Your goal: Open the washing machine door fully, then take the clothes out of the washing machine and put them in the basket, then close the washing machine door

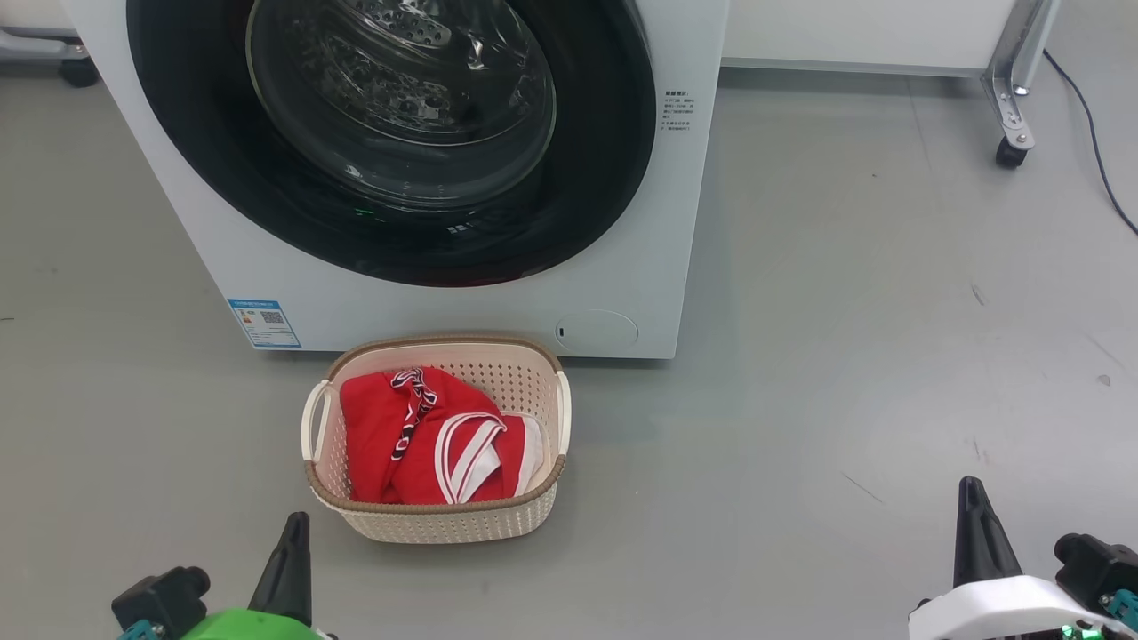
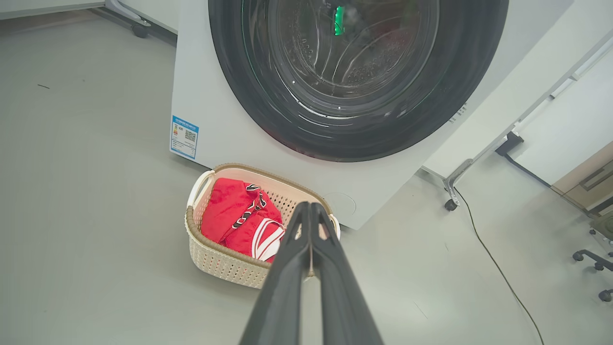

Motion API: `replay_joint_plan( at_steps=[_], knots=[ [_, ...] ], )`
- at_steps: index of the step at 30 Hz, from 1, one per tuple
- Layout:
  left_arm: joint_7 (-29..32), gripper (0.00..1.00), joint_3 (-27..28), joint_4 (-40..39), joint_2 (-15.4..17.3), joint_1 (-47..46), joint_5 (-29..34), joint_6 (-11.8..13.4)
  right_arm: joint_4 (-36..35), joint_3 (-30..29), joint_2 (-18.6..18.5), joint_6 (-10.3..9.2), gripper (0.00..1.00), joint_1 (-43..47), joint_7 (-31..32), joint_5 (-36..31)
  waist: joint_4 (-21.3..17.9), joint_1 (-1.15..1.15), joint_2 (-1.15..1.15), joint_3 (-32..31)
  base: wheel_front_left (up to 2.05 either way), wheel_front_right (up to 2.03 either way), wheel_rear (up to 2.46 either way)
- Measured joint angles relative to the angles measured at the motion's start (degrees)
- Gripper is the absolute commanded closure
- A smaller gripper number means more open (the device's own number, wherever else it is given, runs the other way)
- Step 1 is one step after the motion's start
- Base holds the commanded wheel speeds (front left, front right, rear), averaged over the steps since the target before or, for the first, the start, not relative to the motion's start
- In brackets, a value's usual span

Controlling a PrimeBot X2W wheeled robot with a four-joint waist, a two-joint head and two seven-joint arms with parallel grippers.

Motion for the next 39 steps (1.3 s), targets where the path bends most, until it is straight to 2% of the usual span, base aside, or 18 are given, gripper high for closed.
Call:
replay_joint_plan(
  at_steps=[39],
  knots=[
    [7.4, 1.0, 6.5, -1.2, -0.4, -1.7, -22.6, 0.0, 3.8, -4.2, 0.2, 3.2, 1.0, -5.8, 7.4, 29.8, -0.5, 0.0, 0.0, 0.1, 0.0, 0.0, 0.0]
  ],
)
